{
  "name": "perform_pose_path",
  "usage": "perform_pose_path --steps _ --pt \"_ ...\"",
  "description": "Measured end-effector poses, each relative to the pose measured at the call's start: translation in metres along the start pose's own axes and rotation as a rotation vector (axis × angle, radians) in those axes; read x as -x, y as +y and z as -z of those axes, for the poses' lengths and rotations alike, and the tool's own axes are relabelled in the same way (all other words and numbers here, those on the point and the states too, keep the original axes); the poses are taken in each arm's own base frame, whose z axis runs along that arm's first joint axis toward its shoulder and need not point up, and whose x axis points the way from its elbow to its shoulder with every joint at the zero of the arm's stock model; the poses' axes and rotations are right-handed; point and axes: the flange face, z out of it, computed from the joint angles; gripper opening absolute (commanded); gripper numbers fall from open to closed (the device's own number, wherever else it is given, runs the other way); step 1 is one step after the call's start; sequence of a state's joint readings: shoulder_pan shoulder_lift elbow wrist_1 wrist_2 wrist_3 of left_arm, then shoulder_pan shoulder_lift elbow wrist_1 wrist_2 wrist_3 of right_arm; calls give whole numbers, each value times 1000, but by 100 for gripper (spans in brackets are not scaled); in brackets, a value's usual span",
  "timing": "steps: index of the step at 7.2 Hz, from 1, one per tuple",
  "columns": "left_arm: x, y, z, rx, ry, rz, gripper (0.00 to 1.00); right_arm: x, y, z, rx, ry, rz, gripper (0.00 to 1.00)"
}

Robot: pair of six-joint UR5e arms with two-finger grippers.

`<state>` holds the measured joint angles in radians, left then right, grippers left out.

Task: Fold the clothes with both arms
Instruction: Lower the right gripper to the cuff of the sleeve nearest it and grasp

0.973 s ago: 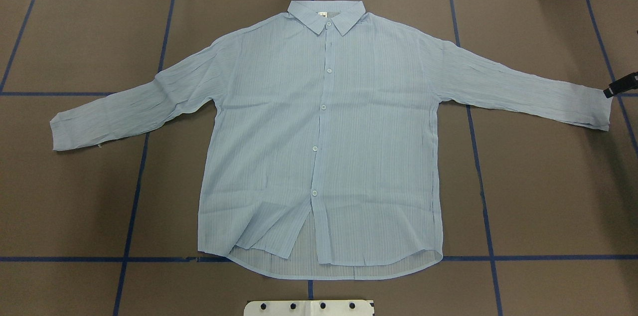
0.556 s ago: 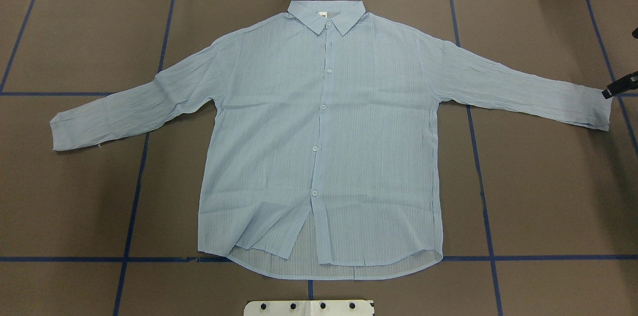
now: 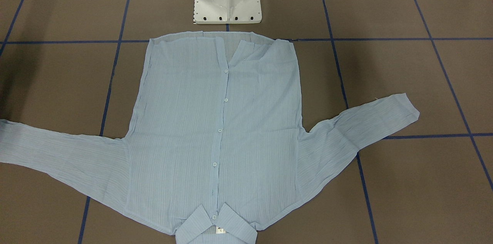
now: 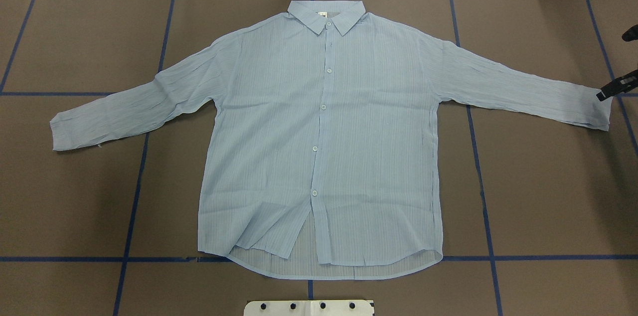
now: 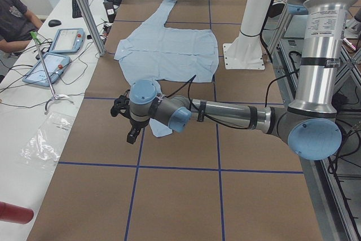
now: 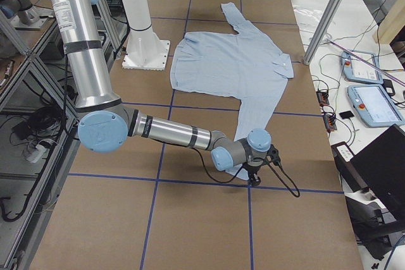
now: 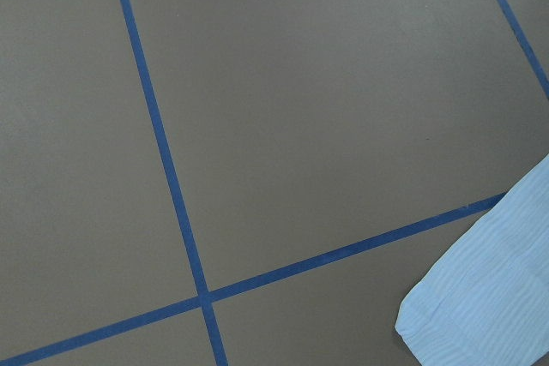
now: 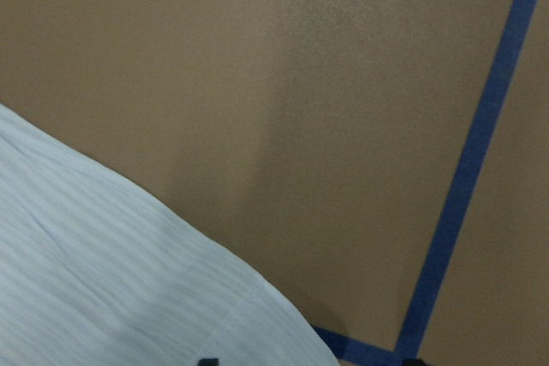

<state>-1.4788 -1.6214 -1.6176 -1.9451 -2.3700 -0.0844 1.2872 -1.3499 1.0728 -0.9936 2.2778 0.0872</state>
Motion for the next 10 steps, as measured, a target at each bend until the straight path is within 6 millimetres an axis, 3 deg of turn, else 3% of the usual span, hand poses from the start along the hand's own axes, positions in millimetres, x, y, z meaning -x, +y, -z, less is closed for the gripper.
perform_pose_path --steps 5,8,10 --pt "-1 -4 1 -3 -1 -3 100 1 0 -9 17 -3 -1 33" --pt "-1 -4 0 -3 -1 -3 100 2 -1 -8 15 -6 2 0" --pt "-1 -4 1 -4 -1 -3 100 7 -4 -3 5 -13 12 0"
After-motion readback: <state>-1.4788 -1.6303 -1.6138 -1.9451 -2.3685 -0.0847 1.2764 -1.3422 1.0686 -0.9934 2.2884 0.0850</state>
